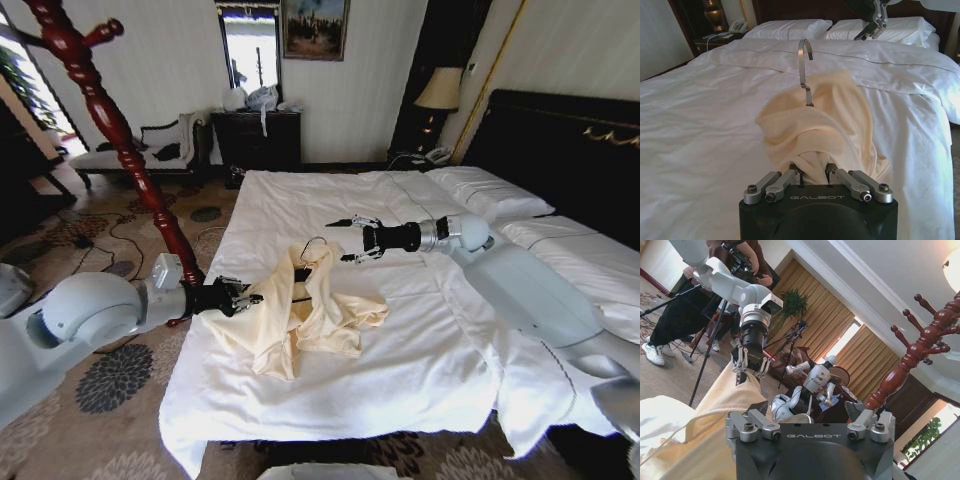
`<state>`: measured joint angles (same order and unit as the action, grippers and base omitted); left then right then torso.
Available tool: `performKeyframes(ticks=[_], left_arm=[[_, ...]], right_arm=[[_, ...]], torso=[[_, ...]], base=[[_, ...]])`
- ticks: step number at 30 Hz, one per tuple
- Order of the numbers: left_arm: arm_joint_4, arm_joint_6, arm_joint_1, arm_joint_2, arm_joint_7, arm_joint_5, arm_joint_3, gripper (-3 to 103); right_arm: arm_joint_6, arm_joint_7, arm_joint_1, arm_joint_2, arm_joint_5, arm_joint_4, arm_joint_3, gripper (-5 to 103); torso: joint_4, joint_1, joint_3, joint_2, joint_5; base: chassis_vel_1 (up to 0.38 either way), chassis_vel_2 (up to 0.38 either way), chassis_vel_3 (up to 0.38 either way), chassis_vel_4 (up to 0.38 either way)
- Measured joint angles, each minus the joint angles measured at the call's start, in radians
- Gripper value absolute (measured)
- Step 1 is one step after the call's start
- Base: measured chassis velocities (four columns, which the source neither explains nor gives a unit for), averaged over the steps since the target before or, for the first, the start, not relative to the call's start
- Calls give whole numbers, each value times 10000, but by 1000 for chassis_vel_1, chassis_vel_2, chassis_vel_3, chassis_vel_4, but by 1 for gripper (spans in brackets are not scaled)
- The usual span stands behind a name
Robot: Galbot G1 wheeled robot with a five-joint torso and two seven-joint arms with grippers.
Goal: Pick up the clothes from the bed and hang them on the clothes hanger.
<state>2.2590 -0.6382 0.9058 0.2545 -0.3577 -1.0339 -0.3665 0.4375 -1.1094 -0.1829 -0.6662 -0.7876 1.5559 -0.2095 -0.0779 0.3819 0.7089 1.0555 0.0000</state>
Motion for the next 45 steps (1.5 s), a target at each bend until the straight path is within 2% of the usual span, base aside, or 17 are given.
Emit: performKeyframes(ticks=[3,4,6,9,12,16,17,19,20,23,24,27,30,31,35,40,45], left_arm=[[-86,8,131,145,-17,152,14,19],[-103,8,302,275,-16,242,9,19],[-103,7,489,401,-7,325,-16,19],[-174,40,1427,835,-30,1194,-134,19],[-312,96,1623,977,-76,1474,-203,19],[-661,140,1286,1000,-57,1283,-376,19],[-807,165,1061,955,-3,1142,-480,19],[-1044,214,707,828,204,828,-707,19],[-1044,214,707,828,204,828,-707,19],[-1363,317,257,620,586,630,-967,19],[-1516,360,13,569,751,621,-998,19],[-1684,398,-308,559,996,570,-1008,19],[-2072,566,-1047,689,1921,416,-960,19],[-2072,566,-1047,689,1921,416,-960,19],[-2593,1147,-1958,890,3097,301,-778,15],[-3105,1509,-2633,856,3622,288,-649,2],[-3214,1658,-2382,826,3704,246,-383,1]], right_arm=[[18,11,-106,42,105,1,21,93],[25,14,-190,45,205,1,32,99],[36,37,-307,42,293,12,54,100],[165,206,-798,34,500,78,126,100],[223,229,-931,88,588,18,203,100],[198,449,-879,159,1112,-340,442,100],[54,840,-858,159,1485,-429,598,100],[-377,2348,-973,195,1959,-431,854,100],[-377,2348,-973,195,1959,-431,854,100],[-778,4390,-1476,350,1900,-286,1017,100],[-862,4772,-1765,382,1832,-244,1139,100],[-879,4922,-2076,392,1868,-212,1339,100],[-867,4958,-2733,392,2039,-67,1800,100],[-867,4958,-2733,392,2039,-67,1800,100],[-796,4942,-3278,370,2105,47,2247,100],[-735,4894,-3483,364,2116,140,2470,100],[-673,4837,-3573,283,2135,160,2540,100]], torso=[[0,0,0,0,0],[1,0,0,0,0],[1,0,0,0,0],[2,0,0,0,0],[4,-1,0,0,-3],[-2,-1,0,0,0],[-2,0,0,-1,0],[1,1,0,-1,-1],[1,1,0,-1,-1],[3,0,0,0,-1],[1,-1,0,0,1],[-1,-1,0,0,1],[0,0,0,0,-1],[0,0,0,0,-1],[1,0,0,0,-2],[0,0,1,-1,-3],[6,-1,-1,1,9]], base=[[0,0,0,0],[0,0,0,0],[0,0,0,0],[0,0,0,0],[0,0,0,0],[0,0,0,0],[0,0,0,0],[0,0,0,0],[0,0,0,0],[0,0,0,0],[0,0,0,0],[0,0,0,0],[0,0,0,0],[0,0,0,0],[0,0,0,0],[0,0,0,0],[0,0,0,0]])
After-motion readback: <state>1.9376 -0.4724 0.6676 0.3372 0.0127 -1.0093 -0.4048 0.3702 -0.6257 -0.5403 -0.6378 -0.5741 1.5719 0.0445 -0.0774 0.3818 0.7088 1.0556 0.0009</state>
